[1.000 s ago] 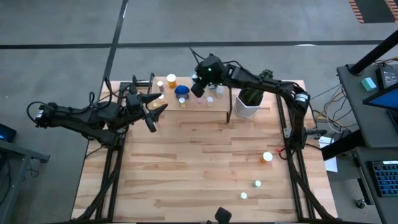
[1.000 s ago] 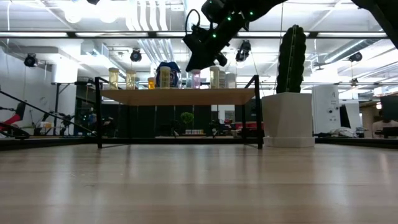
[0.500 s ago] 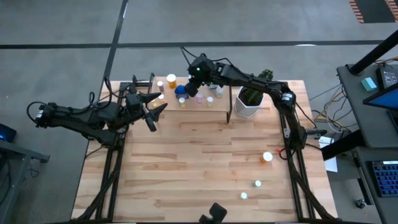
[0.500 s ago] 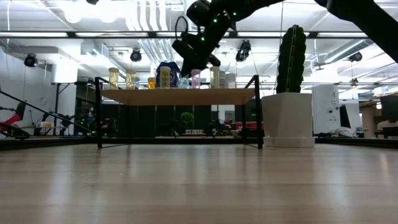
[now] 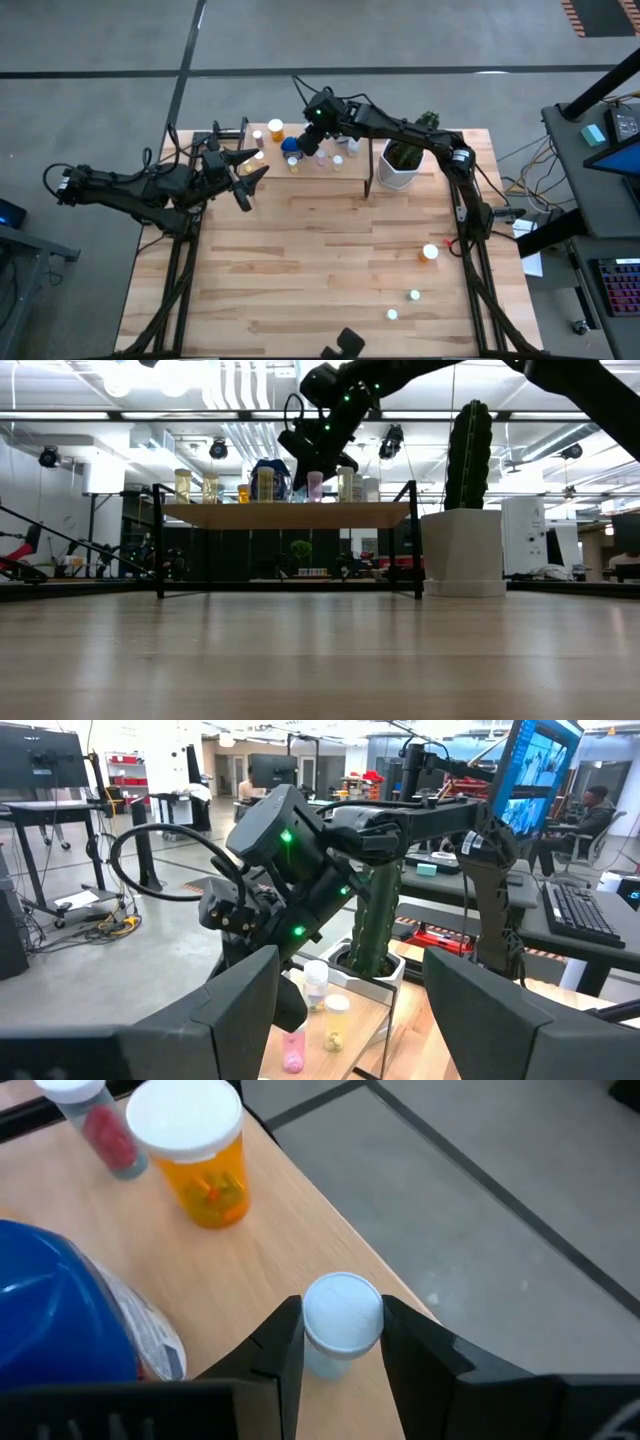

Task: Pick and place medicine bottles onto shelf by color
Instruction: Put the light blue pill bottle on the shelf, then put the orange pill bottle on the shelf

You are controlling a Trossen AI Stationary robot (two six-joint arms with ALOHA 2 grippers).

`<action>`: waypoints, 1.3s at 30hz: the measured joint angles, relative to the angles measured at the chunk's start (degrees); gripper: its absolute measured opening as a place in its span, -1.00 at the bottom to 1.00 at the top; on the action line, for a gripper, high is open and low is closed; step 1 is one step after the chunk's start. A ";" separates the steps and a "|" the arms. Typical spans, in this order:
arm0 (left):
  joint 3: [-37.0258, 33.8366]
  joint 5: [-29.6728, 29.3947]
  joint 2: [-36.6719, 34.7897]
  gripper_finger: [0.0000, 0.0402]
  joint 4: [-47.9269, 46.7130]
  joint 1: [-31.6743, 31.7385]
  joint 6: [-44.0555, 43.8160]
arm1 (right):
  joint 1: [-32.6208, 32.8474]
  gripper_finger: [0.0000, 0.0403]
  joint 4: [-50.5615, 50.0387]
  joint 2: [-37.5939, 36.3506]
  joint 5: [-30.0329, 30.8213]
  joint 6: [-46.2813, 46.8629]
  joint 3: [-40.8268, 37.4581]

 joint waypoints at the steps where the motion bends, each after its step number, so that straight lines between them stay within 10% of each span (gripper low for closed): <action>1: 0.00 -0.01 0.00 0.16 0.00 0.00 0.00 | 0.00 -0.47 -0.06 0.00 0.00 -0.12 0.00; 19: 0.00 0.01 0.07 0.16 0.75 0.00 -0.28 | 0.46 -0.02 -5.88 -1.28 0.02 -1.11 4.26; 30: 2.32 5.10 7.49 0.16 19.25 -2.72 -0.70 | 10.03 -0.09 -17.42 -10.99 -0.14 -0.02 16.33; 39: 7.28 12.29 18.75 0.16 25.25 -7.47 -7.75 | 23.54 -0.16 -29.35 -21.22 -17.75 4.96 16.20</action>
